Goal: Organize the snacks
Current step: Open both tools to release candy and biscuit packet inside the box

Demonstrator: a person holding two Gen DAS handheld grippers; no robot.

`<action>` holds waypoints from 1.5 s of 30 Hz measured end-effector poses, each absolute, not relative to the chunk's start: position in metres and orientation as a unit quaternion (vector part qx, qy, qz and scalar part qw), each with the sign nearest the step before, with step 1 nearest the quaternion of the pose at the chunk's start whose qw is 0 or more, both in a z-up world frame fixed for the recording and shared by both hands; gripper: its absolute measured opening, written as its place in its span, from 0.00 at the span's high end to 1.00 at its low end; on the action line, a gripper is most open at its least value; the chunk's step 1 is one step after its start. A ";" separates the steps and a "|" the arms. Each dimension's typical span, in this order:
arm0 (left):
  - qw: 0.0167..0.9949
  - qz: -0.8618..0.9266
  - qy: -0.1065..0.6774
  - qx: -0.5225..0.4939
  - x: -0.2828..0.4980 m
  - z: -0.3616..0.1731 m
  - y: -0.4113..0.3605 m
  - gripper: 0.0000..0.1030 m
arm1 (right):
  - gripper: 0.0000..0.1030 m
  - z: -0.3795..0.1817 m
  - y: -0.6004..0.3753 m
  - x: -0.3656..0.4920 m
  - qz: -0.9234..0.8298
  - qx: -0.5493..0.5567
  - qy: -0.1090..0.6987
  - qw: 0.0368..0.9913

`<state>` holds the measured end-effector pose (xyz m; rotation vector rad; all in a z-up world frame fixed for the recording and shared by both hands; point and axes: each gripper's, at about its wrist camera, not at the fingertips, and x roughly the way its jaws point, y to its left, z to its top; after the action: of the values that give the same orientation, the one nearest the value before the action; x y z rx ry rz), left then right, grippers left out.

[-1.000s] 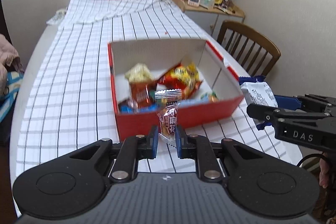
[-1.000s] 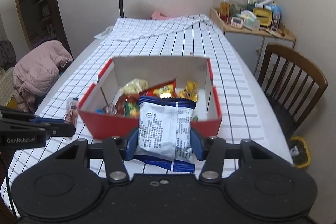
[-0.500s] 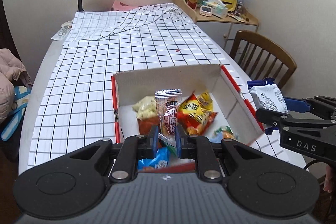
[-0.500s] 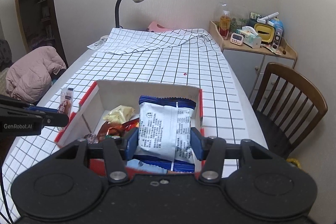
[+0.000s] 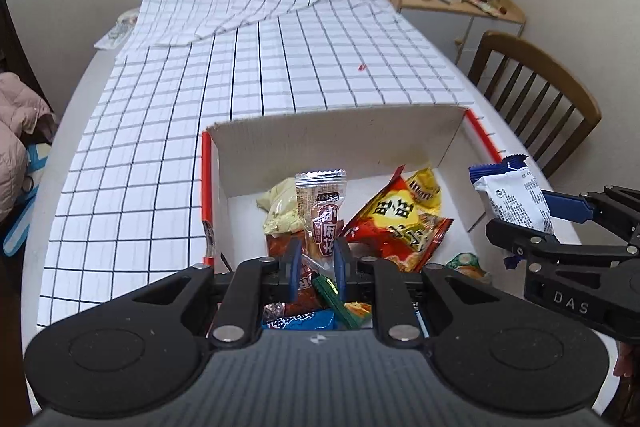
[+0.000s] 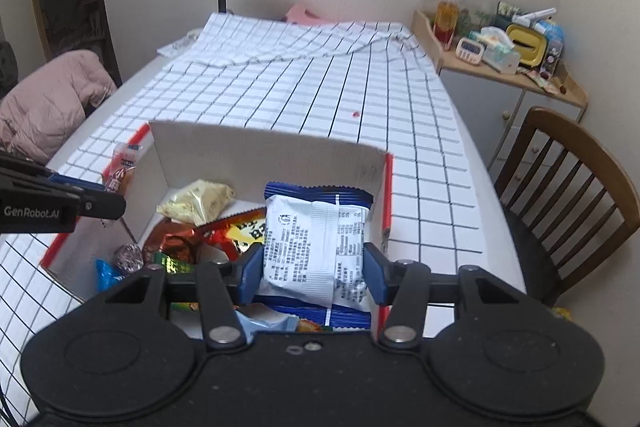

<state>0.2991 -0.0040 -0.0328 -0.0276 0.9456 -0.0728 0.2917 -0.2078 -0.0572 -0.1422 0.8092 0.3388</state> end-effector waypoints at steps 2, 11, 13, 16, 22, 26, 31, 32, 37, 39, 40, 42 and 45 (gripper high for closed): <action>0.885 -0.033 0.464 -0.011 0.305 -0.041 -0.006 0.84 | 0.50 -0.065 -0.204 0.296 0.166 -0.078 0.398 0.899; 0.868 -0.032 0.495 -0.004 0.322 -0.071 -0.014 0.84 | 0.50 -0.094 -0.185 0.308 0.187 -0.109 0.427 0.878; 0.865 -0.034 0.501 -0.005 0.324 -0.075 -0.015 0.84 | 0.50 -0.100 -0.184 0.310 0.190 -0.111 0.436 0.873; 0.861 -0.035 0.508 -0.004 0.328 -0.080 -0.016 0.84 | 0.50 -0.106 -0.182 0.311 0.192 -0.112 0.444 0.868; 0.855 -0.034 0.518 -0.002 0.331 -0.088 -0.017 0.84 | 0.48 -0.109 -0.178 0.309 0.192 -0.126 0.443 0.867; 0.853 -0.035 0.521 -0.003 0.332 -0.088 -0.016 0.84 | 0.48 -0.108 -0.178 0.311 0.190 -0.121 0.447 0.866; 0.854 -0.039 0.519 -0.004 0.329 -0.086 -0.016 0.84 | 0.40 -0.106 -0.181 0.309 0.183 -0.113 0.446 0.869; 0.854 -0.040 0.520 -0.004 0.328 -0.086 -0.015 0.84 | 0.37 -0.104 -0.182 0.308 0.181 -0.110 0.444 0.871; 0.854 -0.042 0.518 -0.015 0.321 -0.081 -0.012 0.82 | 0.33 -0.094 -0.188 0.302 0.175 -0.089 0.436 0.879; 0.856 -0.043 0.515 -0.016 0.316 -0.079 -0.011 0.82 | 0.29 -0.090 -0.190 0.298 0.172 -0.084 0.430 0.882; 0.857 -0.045 0.514 -0.017 0.314 -0.078 -0.010 0.81 | 0.28 -0.088 -0.191 0.296 0.171 -0.081 0.428 0.884; 0.858 -0.047 0.512 -0.019 0.310 -0.076 -0.008 0.80 | 0.26 -0.084 -0.192 0.291 0.170 -0.077 0.421 0.887; 0.860 -0.052 0.507 -0.022 0.303 -0.072 -0.005 0.78 | 0.21 -0.076 -0.193 0.284 0.171 -0.071 0.413 0.892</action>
<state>0.3031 -0.0049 -0.0715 -0.0454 1.0651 -0.1084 0.2837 -0.1933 -0.0761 -0.1467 0.8564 0.3544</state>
